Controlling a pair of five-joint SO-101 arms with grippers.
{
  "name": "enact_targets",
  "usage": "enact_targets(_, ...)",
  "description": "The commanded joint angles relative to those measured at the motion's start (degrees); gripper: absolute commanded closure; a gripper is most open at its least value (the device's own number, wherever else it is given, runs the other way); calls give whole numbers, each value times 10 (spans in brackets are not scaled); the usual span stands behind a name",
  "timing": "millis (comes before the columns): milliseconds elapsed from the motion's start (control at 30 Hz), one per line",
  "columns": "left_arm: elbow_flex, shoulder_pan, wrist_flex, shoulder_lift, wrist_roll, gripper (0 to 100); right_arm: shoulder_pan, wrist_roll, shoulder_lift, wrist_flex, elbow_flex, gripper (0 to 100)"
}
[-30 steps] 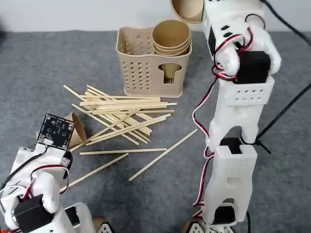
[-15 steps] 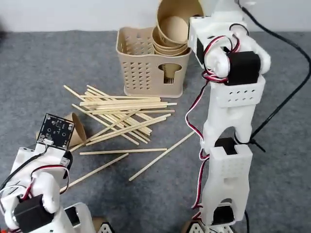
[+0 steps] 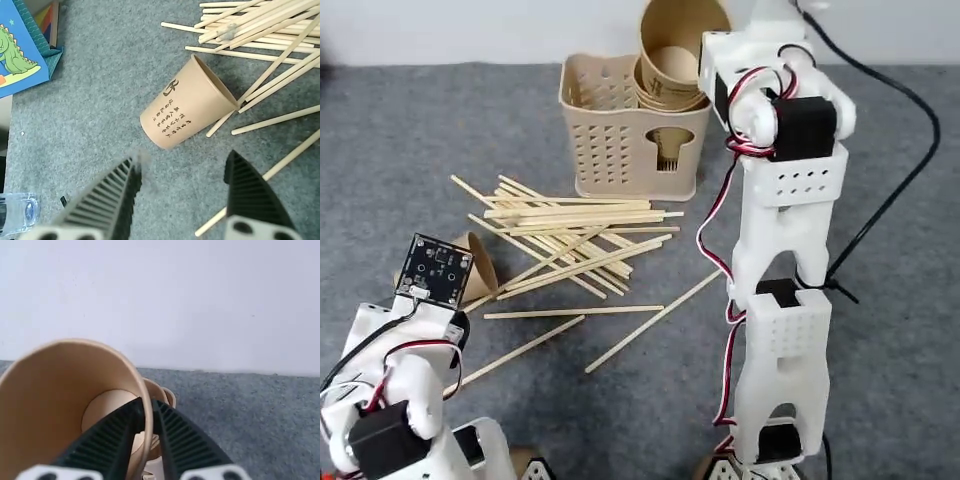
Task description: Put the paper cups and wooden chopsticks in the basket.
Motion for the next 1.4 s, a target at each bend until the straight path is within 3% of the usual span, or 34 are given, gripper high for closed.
enact_targets(0,-1,0,4,-4,-2,742,-4,2,-23,-17,-3,991)
enact_targets(633,0,0,4,-4,-2,742,0,-2,27,-13,-4,991)
enact_targets(967,-5,0,52,-4,-1,742,7,2,54,-12,-1,987)
enact_targets(1167,-5,0,52,-4,-1,742,5,25,62,27,-2,815)
enact_targets(1367,-5,0,52,-4,-1,742,6,7,57,0,-9,806)
